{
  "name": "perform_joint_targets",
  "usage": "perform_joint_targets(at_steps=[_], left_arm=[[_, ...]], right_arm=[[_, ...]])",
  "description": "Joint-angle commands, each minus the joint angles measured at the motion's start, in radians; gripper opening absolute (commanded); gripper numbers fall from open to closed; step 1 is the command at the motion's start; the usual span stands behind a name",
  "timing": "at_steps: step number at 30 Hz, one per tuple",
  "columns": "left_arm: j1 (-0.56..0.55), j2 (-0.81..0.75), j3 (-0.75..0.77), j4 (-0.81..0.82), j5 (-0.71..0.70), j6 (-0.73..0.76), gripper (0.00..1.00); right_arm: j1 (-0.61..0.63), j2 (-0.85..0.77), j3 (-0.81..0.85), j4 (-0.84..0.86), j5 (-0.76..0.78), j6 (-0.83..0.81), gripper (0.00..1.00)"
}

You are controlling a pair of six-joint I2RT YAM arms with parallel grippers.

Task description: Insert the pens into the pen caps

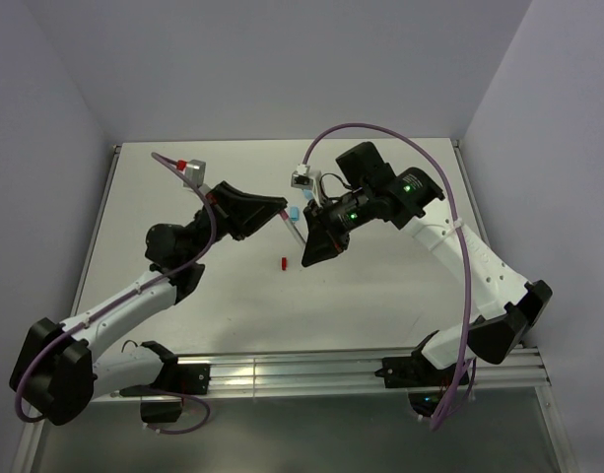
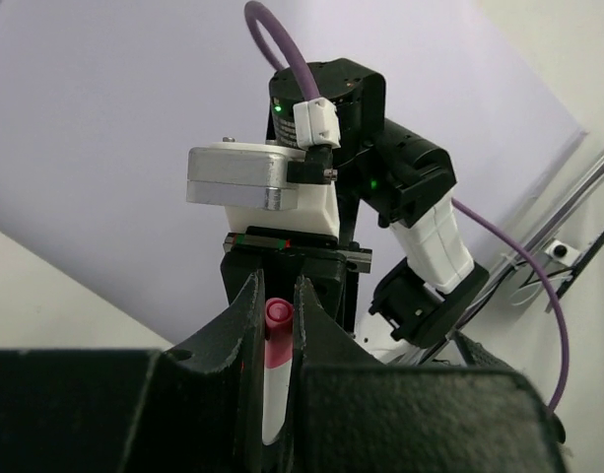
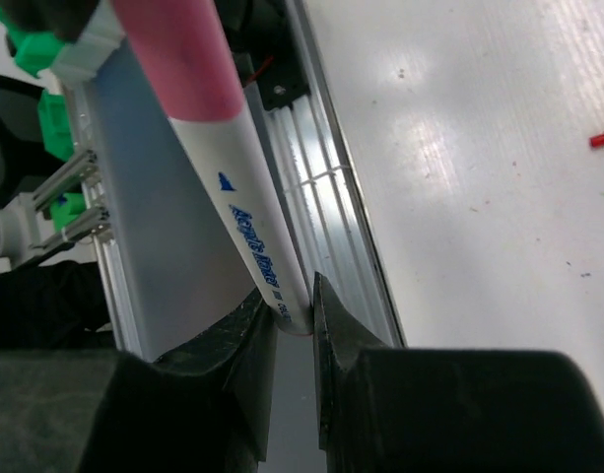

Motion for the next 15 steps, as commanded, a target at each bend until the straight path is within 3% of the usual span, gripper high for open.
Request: perform_joint_targets(at_steps=[1, 8, 15], left_arm=[[-0.154, 0.036, -0.051, -0.396, 0.484, 0.072, 0.0], [-0.154, 0.062, -0.059, -0.37, 0.452, 0.001, 0.0], [-0.154, 0.062, -0.053, -0.391, 0.452, 0.03, 0.0]], right_arm=[[-0.038, 0.001, 0.163, 0.613, 0.075, 0.028, 0.0], [-0.038, 0.004, 0.183, 0.613, 0.158, 0.039, 0.0], [-0.038, 0.007, 0.184, 0.613, 0.147, 0.044, 0.0]])
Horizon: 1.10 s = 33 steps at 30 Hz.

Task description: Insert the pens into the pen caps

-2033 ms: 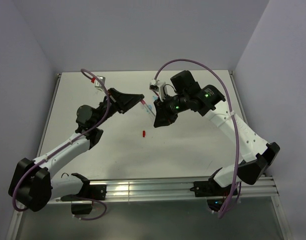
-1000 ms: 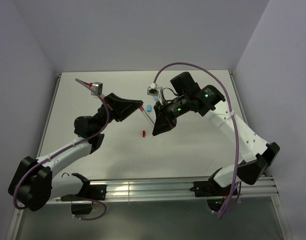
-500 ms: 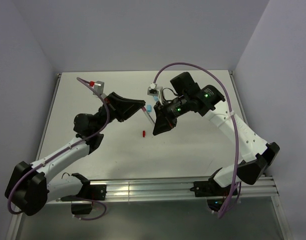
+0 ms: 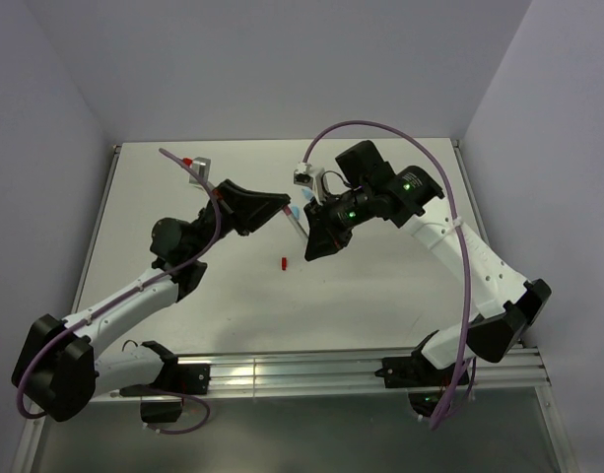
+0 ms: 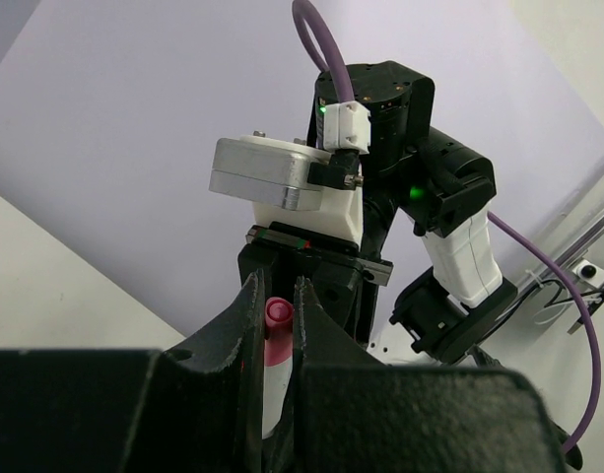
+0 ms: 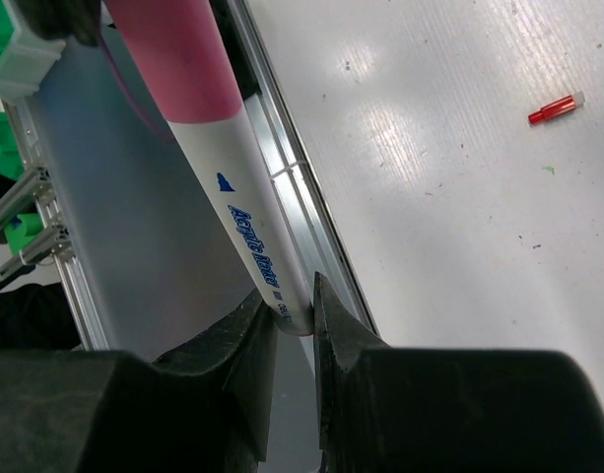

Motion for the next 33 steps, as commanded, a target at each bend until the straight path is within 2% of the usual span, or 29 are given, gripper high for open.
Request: perform_joint_targets(at_steps=[1, 6, 13, 14, 15, 16, 17, 19, 20, 22, 24, 25, 27, 28, 29, 31, 33], left_arm=[[-0.143, 0.042, -0.073, -0.319, 0.492, 0.003, 0.0], [-0.079, 0.057, -0.043, -0.333, 0.491, -0.017, 0.0], [0.111, 0.105, 0.07, -0.323, 0.501, -0.035, 0.0], [0.123, 0.112, 0.11, -0.326, 0.504, -0.029, 0.0], [0.137, 0.122, 0.127, -0.323, 0.514, -0.031, 0.0], [0.163, 0.137, 0.163, -0.326, 0.518, -0.031, 0.0], [0.176, 0.145, 0.185, -0.349, 0.523, -0.014, 0.0], [0.212, 0.166, 0.238, -0.395, 0.535, 0.009, 0.0], [0.225, 0.172, 0.252, -0.408, 0.535, 0.015, 0.0], [0.265, 0.188, 0.303, -0.46, 0.538, 0.061, 0.0], [0.288, 0.197, 0.34, -0.568, 0.538, 0.109, 0.0], [0.309, 0.206, 0.381, -0.614, 0.529, 0.179, 0.0], [0.332, 0.22, 0.447, -0.861, 0.506, 0.297, 0.0], [0.34, 0.244, 0.529, -0.956, 0.489, 0.437, 0.0], [0.344, 0.261, 0.576, -1.186, 0.431, 0.512, 0.0], [0.36, 0.322, 0.71, -1.382, 0.367, 0.709, 0.0], [0.386, 0.376, 0.803, -1.56, 0.27, 0.806, 0.0]], right_arm=[[-0.039, -0.002, 0.166, 0.628, 0.003, 0.045, 0.0], [-0.042, -0.022, 0.112, 0.627, -0.027, 0.049, 0.0], [-0.048, -0.06, 0.013, 0.625, -0.06, 0.036, 0.01], [-0.048, -0.067, 0.002, 0.627, -0.066, 0.036, 0.09], [-0.048, -0.067, -0.017, 0.625, -0.072, 0.036, 0.23], [-0.048, -0.068, -0.024, 0.625, -0.078, 0.035, 0.32], [-0.048, -0.074, -0.044, 0.625, -0.073, 0.033, 0.48], [-0.048, -0.082, -0.058, 0.627, -0.069, 0.03, 0.59], [-0.048, -0.085, -0.066, 0.627, -0.064, 0.029, 0.67], [-0.048, -0.09, -0.084, 0.625, -0.057, 0.023, 0.72], [-0.048, -0.1, -0.106, 0.625, -0.041, 0.018, 0.78], [-0.048, -0.103, -0.112, 0.622, -0.037, 0.012, 0.8], [-0.048, -0.116, -0.138, 0.621, -0.015, 0.007, 0.86], [-0.048, -0.126, -0.144, 0.615, -0.009, 0.0, 0.88], [-0.048, -0.129, -0.158, 0.61, 0.009, -0.007, 0.92], [-0.05, -0.143, -0.169, 0.596, 0.035, -0.016, 0.96], [-0.055, -0.154, -0.187, 0.581, 0.065, -0.027, 1.0]])
